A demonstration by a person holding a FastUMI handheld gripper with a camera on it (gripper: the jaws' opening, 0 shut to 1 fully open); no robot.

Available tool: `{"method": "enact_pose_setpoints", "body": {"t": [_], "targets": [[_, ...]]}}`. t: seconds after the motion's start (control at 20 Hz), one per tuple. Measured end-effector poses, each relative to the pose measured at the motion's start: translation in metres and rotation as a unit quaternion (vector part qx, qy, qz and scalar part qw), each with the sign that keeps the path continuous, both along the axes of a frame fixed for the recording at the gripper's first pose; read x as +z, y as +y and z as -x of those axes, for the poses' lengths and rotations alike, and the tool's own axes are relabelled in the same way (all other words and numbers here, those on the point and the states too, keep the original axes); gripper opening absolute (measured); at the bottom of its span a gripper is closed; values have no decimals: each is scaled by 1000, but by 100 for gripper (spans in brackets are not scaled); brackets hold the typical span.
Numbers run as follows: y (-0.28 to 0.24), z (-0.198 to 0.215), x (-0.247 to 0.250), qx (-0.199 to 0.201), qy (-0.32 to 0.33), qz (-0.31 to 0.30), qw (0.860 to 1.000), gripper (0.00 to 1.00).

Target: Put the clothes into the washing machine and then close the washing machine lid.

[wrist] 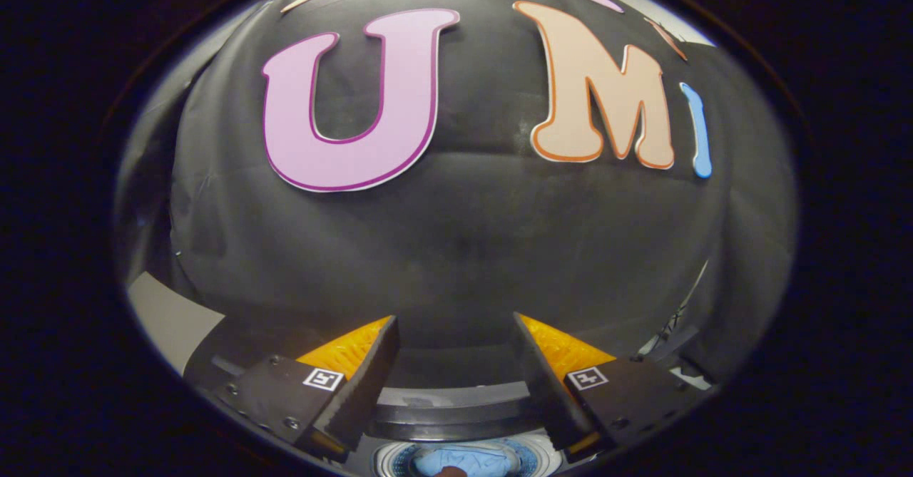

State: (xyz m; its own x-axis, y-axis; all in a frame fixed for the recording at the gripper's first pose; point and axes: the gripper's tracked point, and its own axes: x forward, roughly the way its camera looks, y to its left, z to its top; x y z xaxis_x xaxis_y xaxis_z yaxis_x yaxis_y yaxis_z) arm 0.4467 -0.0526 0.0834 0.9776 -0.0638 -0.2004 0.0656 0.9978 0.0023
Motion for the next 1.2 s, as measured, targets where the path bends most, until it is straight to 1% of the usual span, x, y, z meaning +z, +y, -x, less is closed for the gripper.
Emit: {"method": "enact_pose_setpoints", "body": {"t": [0.1,0.25,0.55,0.85,1.0,1.2], "targets": [[0,2,-1,-8,3,1,1000,98],[1,5,1,-8,3,2,1000,99],[1,13,2,-15,-13,-2,1000,99],[0,21,-3,-18,1,-1,1000,99],[-1,24,-4,-23,-4,-2,1000,99],[-8,28,-8,-49,-8,5,999,99]]}}
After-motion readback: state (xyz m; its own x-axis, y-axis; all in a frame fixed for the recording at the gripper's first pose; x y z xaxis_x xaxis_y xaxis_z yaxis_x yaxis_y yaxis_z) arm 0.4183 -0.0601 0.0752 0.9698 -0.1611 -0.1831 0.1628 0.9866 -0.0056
